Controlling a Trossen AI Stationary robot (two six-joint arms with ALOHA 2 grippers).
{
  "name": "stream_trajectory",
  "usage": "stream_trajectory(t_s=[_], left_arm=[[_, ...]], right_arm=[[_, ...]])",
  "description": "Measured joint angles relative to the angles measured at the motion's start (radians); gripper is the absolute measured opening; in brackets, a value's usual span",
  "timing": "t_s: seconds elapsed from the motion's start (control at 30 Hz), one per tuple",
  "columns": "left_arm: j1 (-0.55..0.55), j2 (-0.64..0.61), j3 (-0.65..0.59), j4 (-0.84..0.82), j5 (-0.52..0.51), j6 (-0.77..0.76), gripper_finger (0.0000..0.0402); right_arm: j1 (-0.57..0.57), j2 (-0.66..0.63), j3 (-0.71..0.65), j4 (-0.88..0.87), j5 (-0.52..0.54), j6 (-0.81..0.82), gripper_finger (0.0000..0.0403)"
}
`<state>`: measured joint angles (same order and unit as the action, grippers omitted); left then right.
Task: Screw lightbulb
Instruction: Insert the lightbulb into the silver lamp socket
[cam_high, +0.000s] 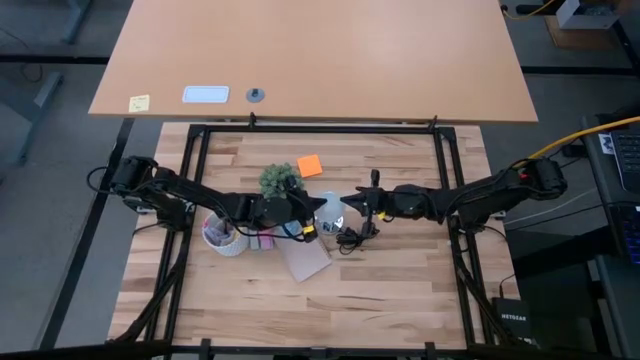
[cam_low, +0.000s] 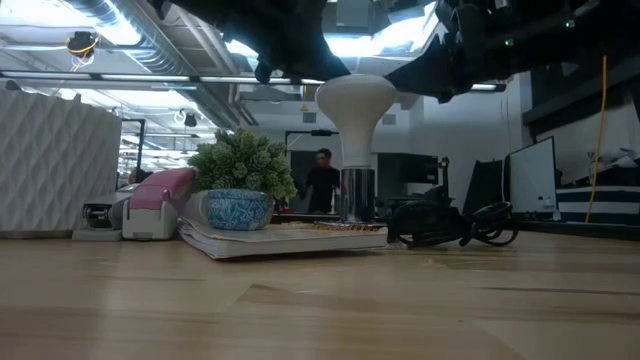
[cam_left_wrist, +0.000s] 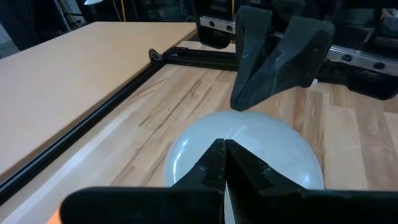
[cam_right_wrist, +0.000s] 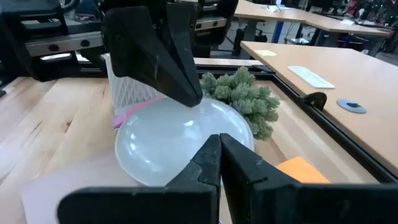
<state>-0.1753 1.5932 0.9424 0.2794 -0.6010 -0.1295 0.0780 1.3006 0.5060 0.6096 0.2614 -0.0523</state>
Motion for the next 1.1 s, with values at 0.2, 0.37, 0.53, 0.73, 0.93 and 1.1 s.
stream_trajectory(t_s=[0.2,0.37,0.53,0.73,0.93,1.1], left_arm=[[0.0,0.0,0.0,0.0,-0.001,0.0,0.0],[0.0,0.0,0.0,0.002,-0.009,0.012,0.0],[-0.002,0.0,-0.001,0.066,-0.012,0.064,0.0],[-0.01,0.0,0.0,0.131,-0.013,0.128,0.0],[-0.052,-0.001,0.0,0.123,-0.016,0.157,0.0],[-0.106,-0.029,0.0,0.043,-0.016,0.157,0.0]], right_arm=[[0.0,0.0,0.0,-0.009,-0.002,0.003,0.0012],[0.0,0.0,0.001,-0.016,-0.019,0.004,0.0012],[0.0,-0.001,0.001,-0.035,-0.02,0.028,0.0012],[0.0,-0.001,0.002,-0.037,-0.022,0.028,0.0012],[0.0,-0.001,0.001,-0.036,-0.022,0.028,0.0012],[0.0,-0.001,0.001,-0.035,-0.023,0.028,0.0012]])
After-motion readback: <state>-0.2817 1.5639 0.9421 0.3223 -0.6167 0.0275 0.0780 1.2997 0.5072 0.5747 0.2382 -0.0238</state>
